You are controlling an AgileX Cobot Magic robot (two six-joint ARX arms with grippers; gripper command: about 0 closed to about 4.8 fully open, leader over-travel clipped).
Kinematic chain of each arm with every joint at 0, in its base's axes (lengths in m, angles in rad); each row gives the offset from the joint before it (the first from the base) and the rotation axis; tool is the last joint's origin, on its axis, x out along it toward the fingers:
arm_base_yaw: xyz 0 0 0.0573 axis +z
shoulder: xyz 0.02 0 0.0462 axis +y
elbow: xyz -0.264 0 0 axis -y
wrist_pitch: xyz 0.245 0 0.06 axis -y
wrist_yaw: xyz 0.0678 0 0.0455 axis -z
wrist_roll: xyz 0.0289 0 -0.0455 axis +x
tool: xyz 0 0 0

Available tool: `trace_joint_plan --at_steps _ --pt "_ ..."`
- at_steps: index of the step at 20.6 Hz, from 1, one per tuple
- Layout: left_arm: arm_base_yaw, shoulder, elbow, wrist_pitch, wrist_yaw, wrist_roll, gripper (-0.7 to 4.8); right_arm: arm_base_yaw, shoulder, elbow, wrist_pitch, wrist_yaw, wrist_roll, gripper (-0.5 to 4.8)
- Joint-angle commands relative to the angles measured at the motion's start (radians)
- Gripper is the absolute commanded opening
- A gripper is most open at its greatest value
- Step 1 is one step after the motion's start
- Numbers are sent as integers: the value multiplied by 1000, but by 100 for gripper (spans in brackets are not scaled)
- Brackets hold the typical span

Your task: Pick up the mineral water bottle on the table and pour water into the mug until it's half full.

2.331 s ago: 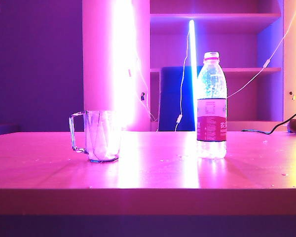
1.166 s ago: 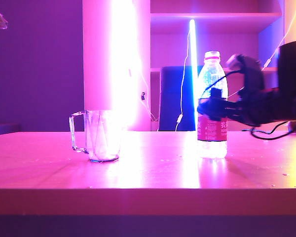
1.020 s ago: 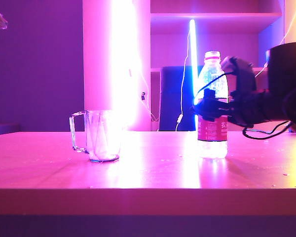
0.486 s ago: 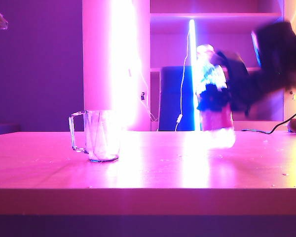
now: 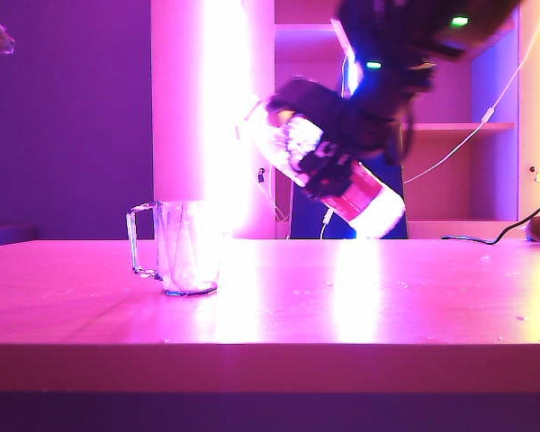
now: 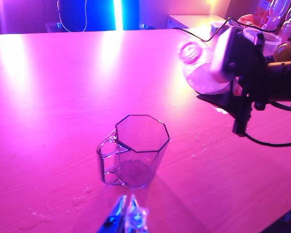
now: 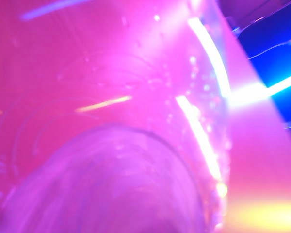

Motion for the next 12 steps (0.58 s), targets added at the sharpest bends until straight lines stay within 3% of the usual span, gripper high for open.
trace_joint_plan --at_steps 1,4,12 --pt "0 0 5 11 4 3 -5 48 41 52 32 125 -136 242" --pt "0 0 5 11 4 3 -6 87 103 97 32 256 -245 242" --pt "0 0 5 11 4 3 -5 104 114 106 63 406 -452 242"
